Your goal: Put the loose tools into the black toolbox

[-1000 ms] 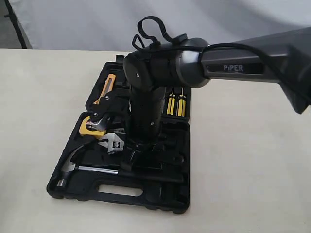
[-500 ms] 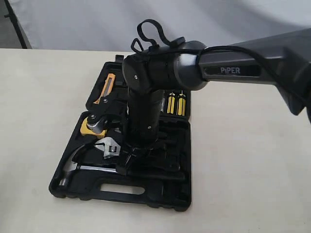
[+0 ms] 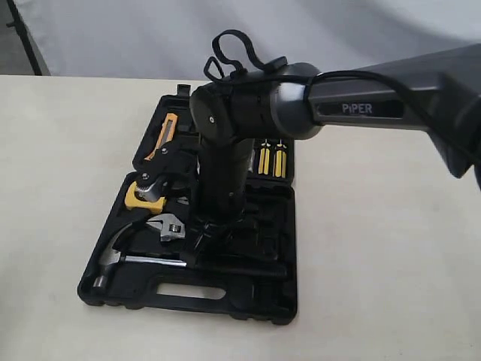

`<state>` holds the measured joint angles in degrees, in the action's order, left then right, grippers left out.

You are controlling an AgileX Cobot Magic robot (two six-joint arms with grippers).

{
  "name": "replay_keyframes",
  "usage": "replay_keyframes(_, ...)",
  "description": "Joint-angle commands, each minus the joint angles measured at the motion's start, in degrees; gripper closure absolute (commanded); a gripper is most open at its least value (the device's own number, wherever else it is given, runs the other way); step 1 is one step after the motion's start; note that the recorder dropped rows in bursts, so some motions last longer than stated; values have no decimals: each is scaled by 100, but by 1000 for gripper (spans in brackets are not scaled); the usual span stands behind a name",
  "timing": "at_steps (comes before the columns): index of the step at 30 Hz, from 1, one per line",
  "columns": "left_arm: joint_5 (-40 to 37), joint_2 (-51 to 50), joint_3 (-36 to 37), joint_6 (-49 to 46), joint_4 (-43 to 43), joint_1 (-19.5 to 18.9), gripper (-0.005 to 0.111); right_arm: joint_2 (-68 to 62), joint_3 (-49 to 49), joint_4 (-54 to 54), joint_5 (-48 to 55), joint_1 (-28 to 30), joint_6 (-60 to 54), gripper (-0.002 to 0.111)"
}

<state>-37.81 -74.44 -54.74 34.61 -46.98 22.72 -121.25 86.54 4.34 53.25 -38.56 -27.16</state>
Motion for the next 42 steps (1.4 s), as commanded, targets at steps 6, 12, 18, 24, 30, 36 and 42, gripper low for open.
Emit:
replay_keyframes(6,97,46,53,59,78,-19,105,325,9,-396,-58,31,-71,52)
replay_keyframes(12,97,46,53,59,78,-19,105,620,9,-264,-122,31,35,105)
replay_keyframes(18,97,46,53,59,78,-19,105,375,-3,-189,-188,31,745,108)
replay_keyframes(24,97,46,53,59,78,-19,105,-400,-3,16,-214,31,767,108)
replay_keyframes(30,97,46,53,59,78,-19,105,-485,-3,-119,-149,31,767,108)
replay_keyframes(36,97,46,53,59,78,-19,105,-42,7,-560,-149,31,798,108)
replay_keyframes(42,97,46,53,59,78,-19,105,446,7,285,-160,31,937,108)
